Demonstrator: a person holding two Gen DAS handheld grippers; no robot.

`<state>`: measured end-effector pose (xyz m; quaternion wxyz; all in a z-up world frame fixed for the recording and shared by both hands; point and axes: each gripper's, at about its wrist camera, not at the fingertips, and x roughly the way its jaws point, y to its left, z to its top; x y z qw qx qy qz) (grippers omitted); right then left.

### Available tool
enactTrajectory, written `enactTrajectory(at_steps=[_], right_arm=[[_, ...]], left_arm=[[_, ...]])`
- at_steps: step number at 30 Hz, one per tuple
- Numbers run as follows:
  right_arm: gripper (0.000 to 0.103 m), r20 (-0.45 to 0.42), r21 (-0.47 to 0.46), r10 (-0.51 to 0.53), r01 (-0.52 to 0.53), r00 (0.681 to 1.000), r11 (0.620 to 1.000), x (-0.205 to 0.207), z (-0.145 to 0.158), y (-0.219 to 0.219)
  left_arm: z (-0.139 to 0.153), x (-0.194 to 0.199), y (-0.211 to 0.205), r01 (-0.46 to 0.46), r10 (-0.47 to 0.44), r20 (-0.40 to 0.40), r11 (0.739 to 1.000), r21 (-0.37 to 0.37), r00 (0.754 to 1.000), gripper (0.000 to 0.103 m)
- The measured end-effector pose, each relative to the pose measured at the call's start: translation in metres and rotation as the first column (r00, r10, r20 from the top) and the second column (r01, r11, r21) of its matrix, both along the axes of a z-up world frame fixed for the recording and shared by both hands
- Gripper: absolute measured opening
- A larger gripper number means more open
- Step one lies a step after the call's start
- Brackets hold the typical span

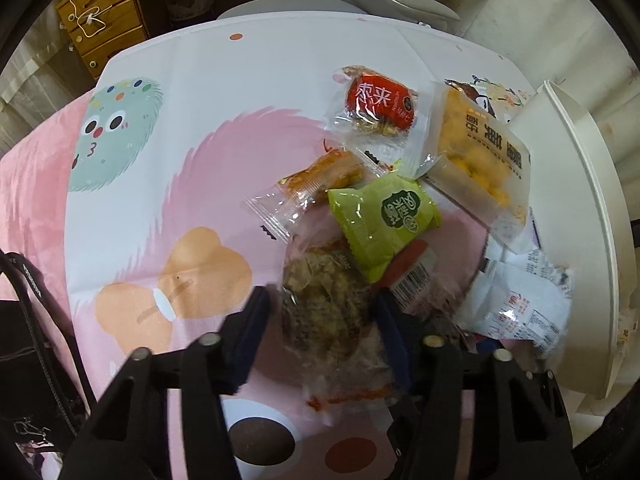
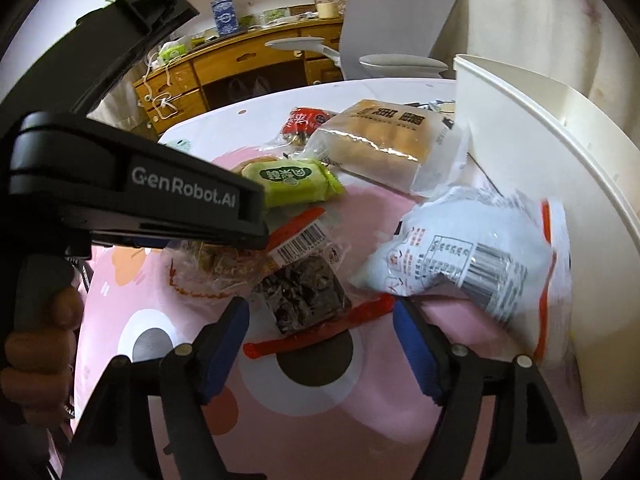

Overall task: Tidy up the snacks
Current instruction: 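Move the left tool to the brown nut-cluster bag while the right tool approaches the dark brown packet, then close the left tool on the nut-cluster bag while the right tool grips the dark brown packet with red strips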

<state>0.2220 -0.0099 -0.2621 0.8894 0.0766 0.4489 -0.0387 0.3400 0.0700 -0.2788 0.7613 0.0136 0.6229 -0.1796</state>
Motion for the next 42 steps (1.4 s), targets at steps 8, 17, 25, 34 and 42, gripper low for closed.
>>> enactTrajectory(at_steps=[8, 17, 25, 34, 42], right_arm=[[0.075, 0.012, 0.020, 0.064, -0.064, 0.998, 0.998, 0.006, 0.000, -0.008], [0.065, 0.036, 0.032, 0.175, -0.176, 0.984, 0.984, 0.006, 0.010, -0.009], [0.059, 0.032, 0.028, 0.183, -0.184, 0.983, 0.983, 0.008, 0.010, -0.011], [0.058, -0.007, -0.070, 0.258, -0.258, 0.966, 0.963, 0.018, 0.004, 0.004], [0.059, -0.037, -0.026, 0.232, -0.233, 0.972, 0.972, 0.030, 0.001, 0.005]], left_arm=[[-0.001, -0.001, 0.003, -0.005, 0.004, -0.015, 1.000, -0.006, 1.000, 0.043], [0.003, -0.009, 0.006, -0.014, 0.013, -0.041, 1.000, -0.009, 0.999, 0.042], [0.015, -0.012, 0.019, -0.066, 0.066, -0.020, 0.998, -0.004, 0.998, 0.041], [0.027, -0.022, 0.049, -0.144, 0.144, -0.014, 0.990, 0.003, 0.990, 0.041], [0.039, -0.034, 0.072, -0.194, 0.194, 0.001, 0.981, -0.007, 0.981, 0.041]])
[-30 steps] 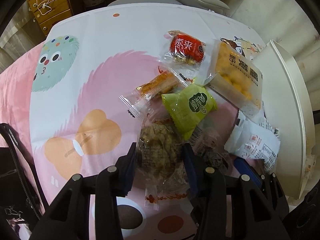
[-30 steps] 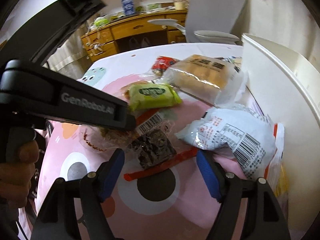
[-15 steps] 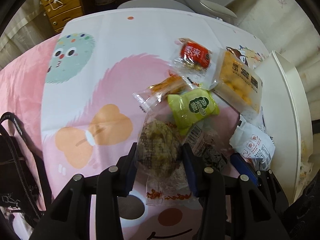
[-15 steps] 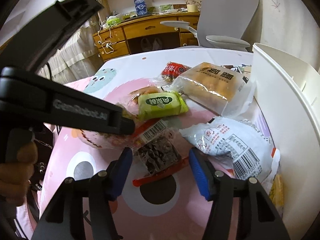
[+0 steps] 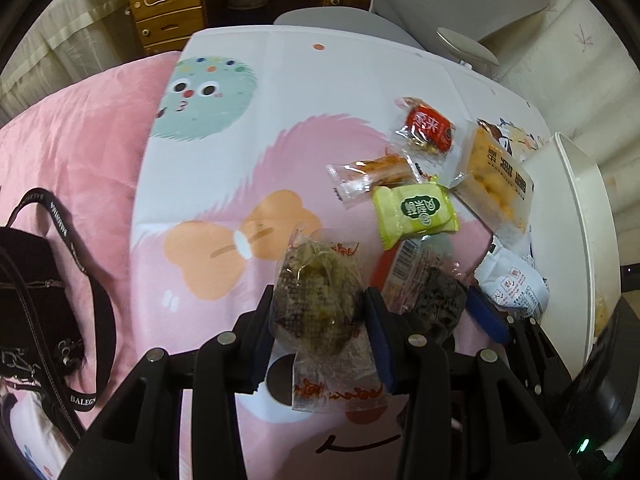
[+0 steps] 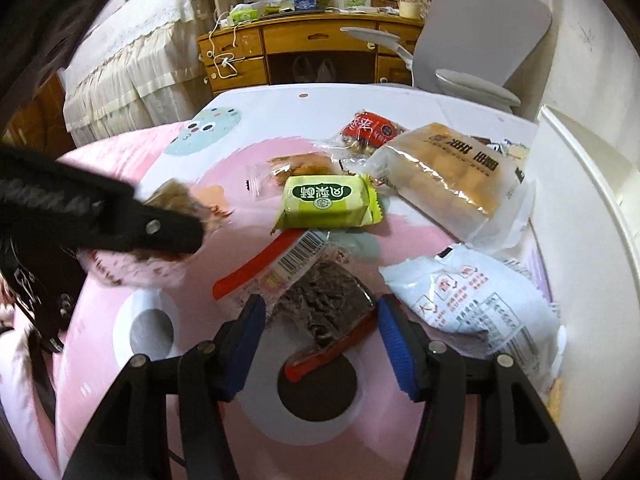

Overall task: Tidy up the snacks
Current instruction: 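Close the left tool on the nut-cluster bag while the right tool grips the dark brown packet with red strips, then carry the nut-cluster bag with the left tool while the right tool carries the dark packet to the tray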

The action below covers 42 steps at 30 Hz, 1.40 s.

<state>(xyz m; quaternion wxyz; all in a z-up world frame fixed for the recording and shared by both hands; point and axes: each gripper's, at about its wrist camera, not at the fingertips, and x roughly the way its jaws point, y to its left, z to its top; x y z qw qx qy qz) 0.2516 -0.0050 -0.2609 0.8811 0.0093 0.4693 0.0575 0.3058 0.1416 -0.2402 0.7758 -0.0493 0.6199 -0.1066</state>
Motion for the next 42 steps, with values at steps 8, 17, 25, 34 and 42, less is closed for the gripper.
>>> enactTrajectory(at_steps=[8, 17, 25, 34, 42], right_arm=[[0.058, -0.018, -0.042, -0.074, 0.073, 0.997, 0.996, 0.004, -0.006, 0.005], [0.043, -0.028, -0.085, -0.102, 0.099, 0.994, 0.991, 0.004, -0.004, 0.010], [0.042, -0.094, -0.035, -0.164, 0.161, 0.982, 0.986, -0.012, 0.000, 0.007], [0.042, -0.167, 0.016, -0.192, 0.197, 0.967, 0.980, -0.060, 0.016, 0.014], [0.042, -0.217, 0.018, -0.175, 0.183, 0.960, 0.983, -0.096, 0.043, 0.016]], left_arm=[[0.005, -0.008, 0.022, -0.044, 0.044, 0.009, 0.999, 0.004, 0.999, 0.041], [0.019, -0.020, 0.039, -0.051, 0.051, 0.034, 0.999, -0.004, 0.998, 0.041], [0.045, -0.042, 0.054, -0.014, 0.017, 0.075, 0.999, -0.037, 0.997, 0.041], [0.069, -0.086, 0.068, 0.055, -0.046, 0.109, 0.995, -0.078, 0.993, 0.041], [0.079, -0.118, 0.068, 0.095, -0.084, 0.084, 0.985, -0.141, 0.993, 0.041]])
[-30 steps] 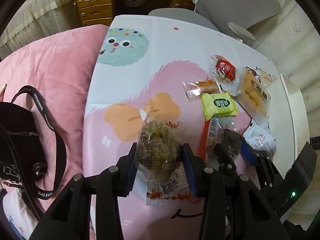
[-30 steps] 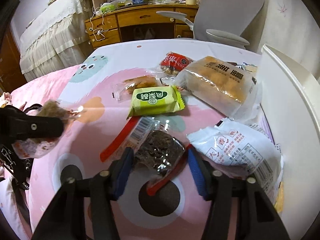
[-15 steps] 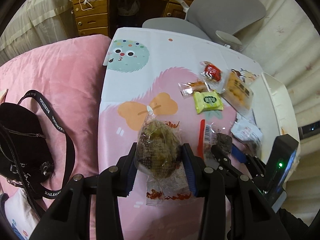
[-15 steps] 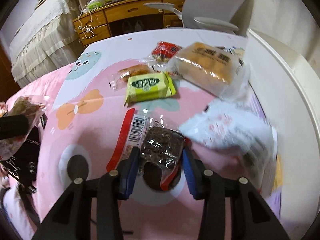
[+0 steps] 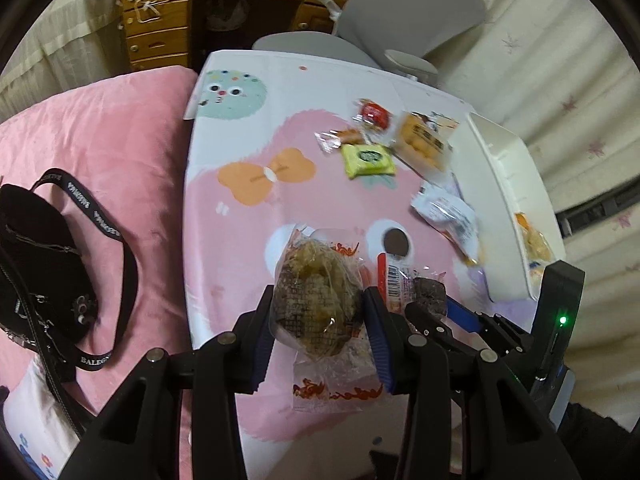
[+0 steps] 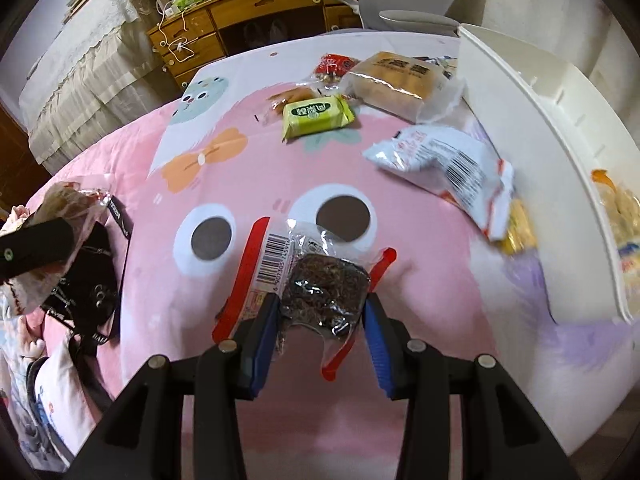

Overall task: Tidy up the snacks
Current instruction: 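Carry the nut-cluster bag with the left tool while the right tool carries the dark packet to the tray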

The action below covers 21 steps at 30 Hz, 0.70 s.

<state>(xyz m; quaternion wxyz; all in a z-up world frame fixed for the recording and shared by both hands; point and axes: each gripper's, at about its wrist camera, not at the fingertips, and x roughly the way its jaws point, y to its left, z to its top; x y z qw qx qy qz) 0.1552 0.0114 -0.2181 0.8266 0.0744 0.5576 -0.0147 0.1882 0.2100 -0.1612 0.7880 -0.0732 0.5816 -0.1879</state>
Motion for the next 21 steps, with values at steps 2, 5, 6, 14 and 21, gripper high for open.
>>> enactTrajectory(at_steps=[2, 5, 6, 14, 21], right_arm=[[0.042, -0.003, -0.008, 0.002, -0.002, 1.000, 1.000, -0.008, 0.008, -0.002], [0.042, -0.009, -0.010, -0.010, 0.010, 1.000, 1.000, -0.016, 0.017, -0.009], [0.042, -0.009, -0.015, -0.015, 0.015, 1.000, 1.000, -0.018, 0.021, -0.012], [0.042, 0.054, -0.068, -0.041, 0.045, 0.998, 0.997, -0.033, 0.055, -0.041], [0.042, 0.103, -0.069, 0.009, -0.002, 0.995, 0.998, -0.045, 0.076, -0.065]], left_arm=[[0.002, -0.005, -0.005, 0.026, -0.026, -0.001, 1.000, -0.008, 1.000, 0.041], [0.006, -0.009, -0.017, 0.072, -0.072, 0.004, 0.997, -0.030, 0.997, 0.041], [0.009, -0.009, -0.021, 0.087, -0.087, 0.009, 0.995, -0.037, 0.996, 0.041], [0.026, -0.012, -0.060, 0.191, -0.185, 0.066, 0.978, -0.089, 0.980, 0.041], [0.037, -0.021, -0.093, 0.217, -0.208, 0.094, 0.971, -0.099, 0.973, 0.041]])
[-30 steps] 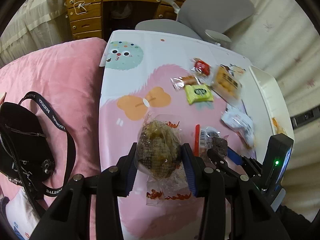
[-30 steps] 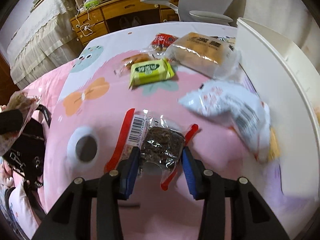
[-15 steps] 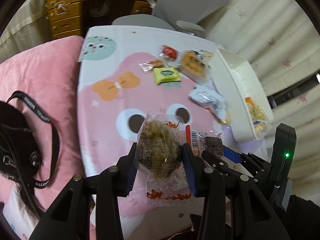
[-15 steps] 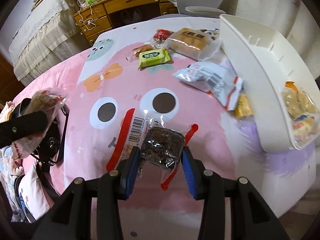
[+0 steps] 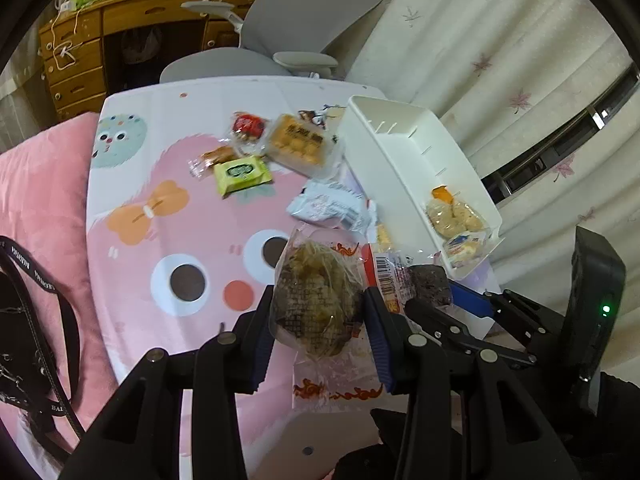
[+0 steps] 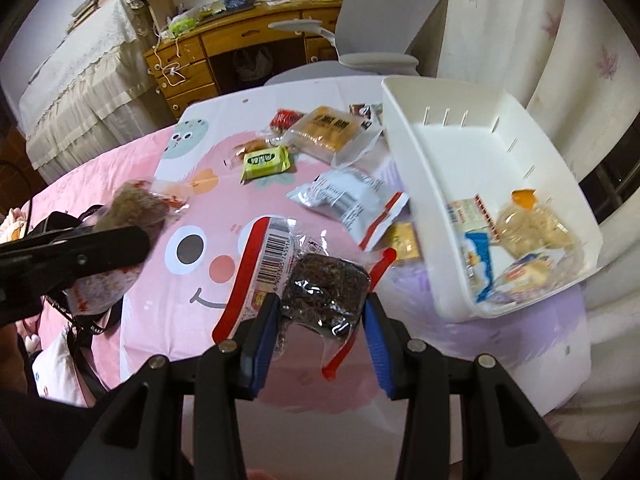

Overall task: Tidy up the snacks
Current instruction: 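Carry the nut-cluster bag with the left tool while the right tool carries the dark packet to the tray, then open the left tool over the tray while the right tool releases the dark packet inside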

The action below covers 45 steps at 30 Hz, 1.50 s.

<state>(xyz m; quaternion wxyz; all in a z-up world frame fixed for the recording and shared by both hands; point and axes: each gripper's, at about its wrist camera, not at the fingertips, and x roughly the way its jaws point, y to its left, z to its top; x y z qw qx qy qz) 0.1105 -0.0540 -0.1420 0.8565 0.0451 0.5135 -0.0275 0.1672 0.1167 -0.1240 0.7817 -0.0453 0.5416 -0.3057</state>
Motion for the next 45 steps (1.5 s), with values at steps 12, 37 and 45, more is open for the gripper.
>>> enactTrajectory(at_steps=[12, 37, 45], right_arm=[[0.043, 0.101, -0.031, 0.211, -0.209, 0.972, 0.977, -0.006, 0.031, -0.067], [0.043, 0.204, -0.052, 0.314, -0.310, 0.927, 0.949, 0.040, 0.064, -0.264], [0.043, 0.218, -0.013, 0.303, -0.308, 0.928, 0.951, 0.059, 0.060, -0.290]], left_arm=[[0.023, -0.014, -0.074, -0.145, 0.144, 0.048, 0.989, 0.021, 0.988, 0.041], [0.050, 0.014, -0.289, -0.255, 0.251, 0.103, 0.967, 0.020, 0.962, 0.041], [0.054, 0.028, -0.318, -0.267, 0.261, 0.131, 0.963, 0.032, 0.956, 0.046]])
